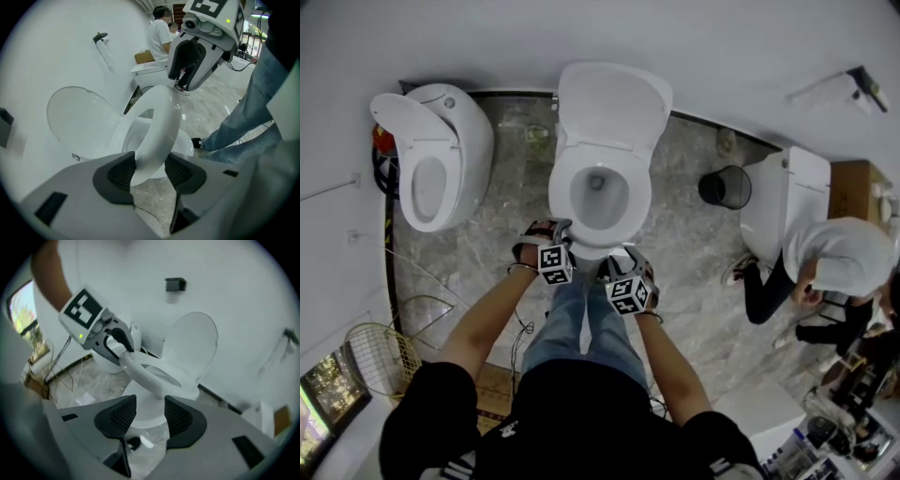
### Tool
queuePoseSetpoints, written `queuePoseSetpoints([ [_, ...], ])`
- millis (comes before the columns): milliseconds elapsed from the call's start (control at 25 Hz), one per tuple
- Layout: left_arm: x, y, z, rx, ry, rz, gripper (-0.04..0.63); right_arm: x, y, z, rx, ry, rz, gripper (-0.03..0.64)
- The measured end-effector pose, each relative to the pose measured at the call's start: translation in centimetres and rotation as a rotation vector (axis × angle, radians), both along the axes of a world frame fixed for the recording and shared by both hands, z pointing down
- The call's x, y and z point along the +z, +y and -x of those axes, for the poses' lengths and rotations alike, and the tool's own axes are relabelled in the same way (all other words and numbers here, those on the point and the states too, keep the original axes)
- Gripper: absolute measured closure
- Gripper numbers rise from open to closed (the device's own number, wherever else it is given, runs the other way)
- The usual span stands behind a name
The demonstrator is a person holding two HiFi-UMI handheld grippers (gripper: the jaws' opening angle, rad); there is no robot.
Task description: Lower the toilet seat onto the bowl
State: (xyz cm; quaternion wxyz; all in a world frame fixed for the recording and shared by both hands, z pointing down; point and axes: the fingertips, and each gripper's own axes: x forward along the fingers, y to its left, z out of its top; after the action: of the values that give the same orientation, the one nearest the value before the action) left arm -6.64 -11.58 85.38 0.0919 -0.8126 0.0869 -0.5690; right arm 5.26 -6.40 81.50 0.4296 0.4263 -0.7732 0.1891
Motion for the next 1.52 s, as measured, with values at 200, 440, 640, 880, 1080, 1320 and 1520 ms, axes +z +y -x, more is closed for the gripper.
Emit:
queuePoseSetpoints([
  [200,0.9,0.8,0.0,0.019,-0.014,0.020,0.393,2.5,2.2,-1.9,0.571,-0.553,0.273,0.411],
  [440,1.9,1.6,0.1,0.036,-0.035,0.045,0.382,4.4,0.2,-2.2,0.925,-1.058,0.404,0.361],
  [640,2.6,2.2,0.2,0.044,-0.043,0.061,0.376,5.6,-0.5,-2.0,1.067,-1.208,0.438,0.339],
  [880,3.4,2.9,0.4,0.053,-0.053,0.066,0.371,7.2,-0.8,-1.4,1.123,-1.202,0.439,0.423],
  [1080,3.4,3.4,1.0,-0.020,-0.034,0.064,0.369,7.7,-0.4,-1.3,1.148,-1.209,0.453,0.433],
  [1320,3.5,5.7,4.6,-0.531,0.146,0.366,0.393,8.4,0.2,-1.2,1.164,-1.193,0.471,0.434],
  [1520,3.4,5.8,5.4,-1.260,0.646,0.937,0.393,8.9,0.5,-1.1,1.158,-1.172,0.477,0.434],
])
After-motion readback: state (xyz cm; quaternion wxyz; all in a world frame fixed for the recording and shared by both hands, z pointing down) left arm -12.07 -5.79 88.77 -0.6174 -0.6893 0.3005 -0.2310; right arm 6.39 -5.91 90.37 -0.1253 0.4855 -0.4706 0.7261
